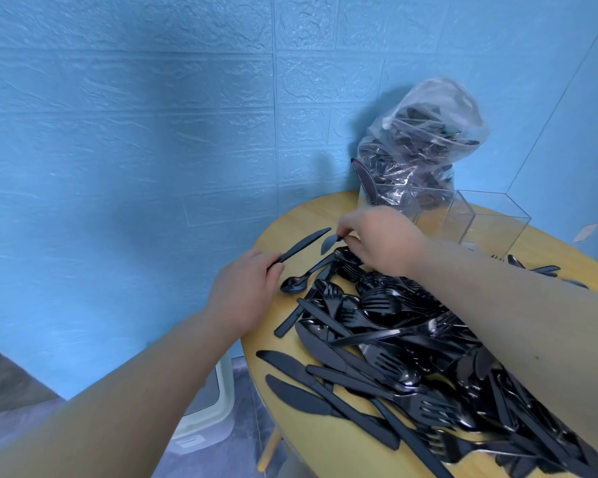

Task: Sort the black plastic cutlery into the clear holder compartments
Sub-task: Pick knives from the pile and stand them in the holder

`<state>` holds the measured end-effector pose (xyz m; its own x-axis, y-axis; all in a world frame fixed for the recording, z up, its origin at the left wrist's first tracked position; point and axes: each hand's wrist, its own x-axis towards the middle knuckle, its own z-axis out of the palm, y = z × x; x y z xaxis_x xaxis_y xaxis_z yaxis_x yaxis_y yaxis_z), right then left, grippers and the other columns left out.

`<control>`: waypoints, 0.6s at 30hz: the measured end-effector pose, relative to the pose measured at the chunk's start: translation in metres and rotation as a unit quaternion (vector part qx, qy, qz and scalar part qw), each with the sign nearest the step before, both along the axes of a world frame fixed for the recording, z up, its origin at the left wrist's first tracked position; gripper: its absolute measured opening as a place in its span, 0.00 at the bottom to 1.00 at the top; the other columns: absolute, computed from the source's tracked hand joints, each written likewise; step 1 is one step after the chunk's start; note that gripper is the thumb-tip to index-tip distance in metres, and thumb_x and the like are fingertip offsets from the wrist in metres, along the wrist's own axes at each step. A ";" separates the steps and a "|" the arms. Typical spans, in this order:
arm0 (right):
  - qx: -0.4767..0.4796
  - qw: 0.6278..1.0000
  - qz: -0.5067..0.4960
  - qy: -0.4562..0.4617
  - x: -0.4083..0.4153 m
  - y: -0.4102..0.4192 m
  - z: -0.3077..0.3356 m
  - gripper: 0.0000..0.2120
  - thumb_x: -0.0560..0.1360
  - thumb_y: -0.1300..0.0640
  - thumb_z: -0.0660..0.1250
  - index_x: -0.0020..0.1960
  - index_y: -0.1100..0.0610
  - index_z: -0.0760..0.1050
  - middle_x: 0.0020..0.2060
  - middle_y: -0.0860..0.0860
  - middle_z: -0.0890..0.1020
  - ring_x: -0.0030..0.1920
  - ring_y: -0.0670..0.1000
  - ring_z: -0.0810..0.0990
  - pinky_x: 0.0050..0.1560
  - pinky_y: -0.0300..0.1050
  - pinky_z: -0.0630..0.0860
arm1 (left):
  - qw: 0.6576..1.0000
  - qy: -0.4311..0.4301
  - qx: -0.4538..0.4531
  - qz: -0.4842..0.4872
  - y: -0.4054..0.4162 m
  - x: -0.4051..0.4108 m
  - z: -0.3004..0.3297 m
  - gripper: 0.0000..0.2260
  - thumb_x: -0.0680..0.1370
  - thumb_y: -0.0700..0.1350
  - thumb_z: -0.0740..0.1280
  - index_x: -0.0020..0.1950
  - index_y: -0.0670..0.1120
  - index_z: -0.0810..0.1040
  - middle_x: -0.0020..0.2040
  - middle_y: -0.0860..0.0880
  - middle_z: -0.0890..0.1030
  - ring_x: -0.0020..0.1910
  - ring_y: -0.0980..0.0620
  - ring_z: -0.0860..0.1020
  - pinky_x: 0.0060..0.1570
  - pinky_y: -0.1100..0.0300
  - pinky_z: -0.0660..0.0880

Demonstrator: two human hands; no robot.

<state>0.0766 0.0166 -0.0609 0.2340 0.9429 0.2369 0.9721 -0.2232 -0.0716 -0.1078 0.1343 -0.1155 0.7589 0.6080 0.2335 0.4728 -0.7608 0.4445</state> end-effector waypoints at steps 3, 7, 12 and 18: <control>0.070 0.997 0.036 -0.009 0.002 -0.011 0.001 0.07 0.76 0.62 0.64 0.51 0.58 0.79 0.42 0.54 0.81 0.47 0.57 0.78 0.48 0.49 0.74 | 1.000 -0.010 -0.004 0.003 -0.004 0.000 0.001 0.15 0.83 0.49 0.54 0.65 0.49 0.75 0.55 0.49 0.77 0.54 0.49 0.74 0.51 0.58 0.68; 0.123 0.986 0.099 -0.061 0.003 -0.026 0.002 0.06 0.71 0.67 0.70 0.45 0.59 0.81 0.37 0.53 0.82 0.40 0.56 0.79 0.41 0.42 0.73 | 0.999 -0.012 -0.012 0.029 -0.013 -0.002 0.002 0.12 0.81 0.52 0.57 0.56 0.49 0.75 0.43 0.51 0.77 0.44 0.49 0.75 0.42 0.56 0.69; 0.099 0.984 0.106 -0.099 0.004 -0.048 -0.001 0.08 0.69 0.68 0.71 0.46 0.57 0.81 0.41 0.53 0.83 0.42 0.57 0.80 0.40 0.49 0.80 | 0.998 0.035 -0.019 0.038 -0.019 -0.016 0.007 0.12 0.74 0.58 0.66 0.44 0.50 0.72 0.33 0.51 0.73 0.35 0.51 0.73 0.33 0.58 0.66; -0.024 0.996 0.042 -0.079 -0.002 -0.062 -0.007 0.21 0.72 0.71 0.61 0.58 0.51 0.78 0.55 0.48 0.80 0.56 0.53 0.76 0.56 0.50 0.75 | 0.993 0.113 -0.028 0.030 -0.027 -0.032 0.010 0.14 0.71 0.59 0.69 0.44 0.50 0.74 0.33 0.53 0.73 0.33 0.55 0.72 0.31 0.61 0.66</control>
<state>0.0745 -0.0450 -0.0682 0.1177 0.9686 0.2191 0.9856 -0.1409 0.0933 -0.1400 0.1070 -0.1050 0.7493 0.6617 0.0261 0.6095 -0.7045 0.3637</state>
